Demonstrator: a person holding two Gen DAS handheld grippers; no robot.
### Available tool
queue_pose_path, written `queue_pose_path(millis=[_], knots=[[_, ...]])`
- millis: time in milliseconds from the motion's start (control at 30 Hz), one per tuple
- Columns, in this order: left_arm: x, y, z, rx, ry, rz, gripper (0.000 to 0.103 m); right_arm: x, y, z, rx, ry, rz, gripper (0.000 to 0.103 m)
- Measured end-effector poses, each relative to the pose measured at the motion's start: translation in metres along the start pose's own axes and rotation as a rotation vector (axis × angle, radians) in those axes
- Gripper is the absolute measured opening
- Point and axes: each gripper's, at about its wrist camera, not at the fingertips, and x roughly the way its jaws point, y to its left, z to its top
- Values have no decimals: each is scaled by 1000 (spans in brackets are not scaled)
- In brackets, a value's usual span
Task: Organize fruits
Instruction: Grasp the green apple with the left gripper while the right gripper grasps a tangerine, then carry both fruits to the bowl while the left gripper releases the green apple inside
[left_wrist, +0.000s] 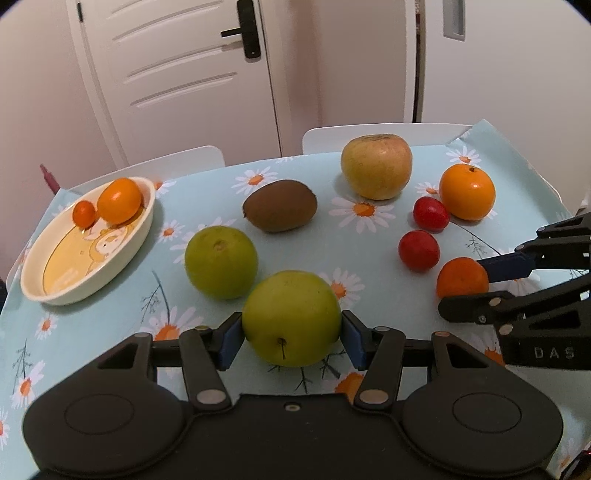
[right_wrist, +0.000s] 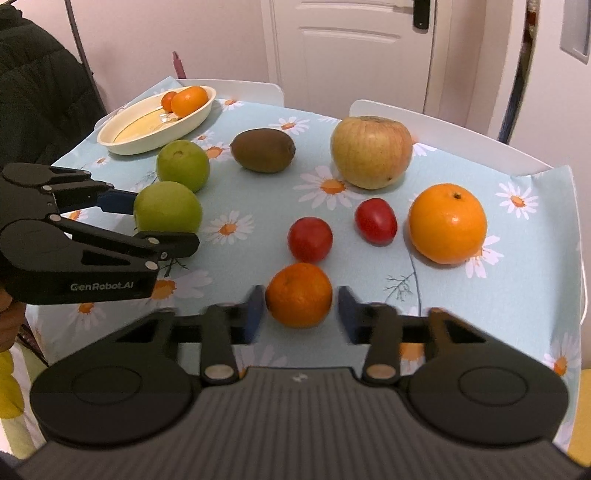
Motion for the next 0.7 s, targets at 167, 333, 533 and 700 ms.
queue_pose_path(millis=[167, 333, 533, 700], knots=[[-14, 7, -3, -29, -24, 16, 60, -7, 7, 5, -11, -14, -1, 53], [-32, 19, -4, -63, -54, 44, 60, -17, 17, 14, -26, -30, 7, 53], [-61, 40, 0, -117, -100, 87, 60, -31, 30, 34, -25, -57, 40, 52], [-82, 60, 7, -148, -136, 128, 60, -38, 47, 56, -37, -78, 58, 52]])
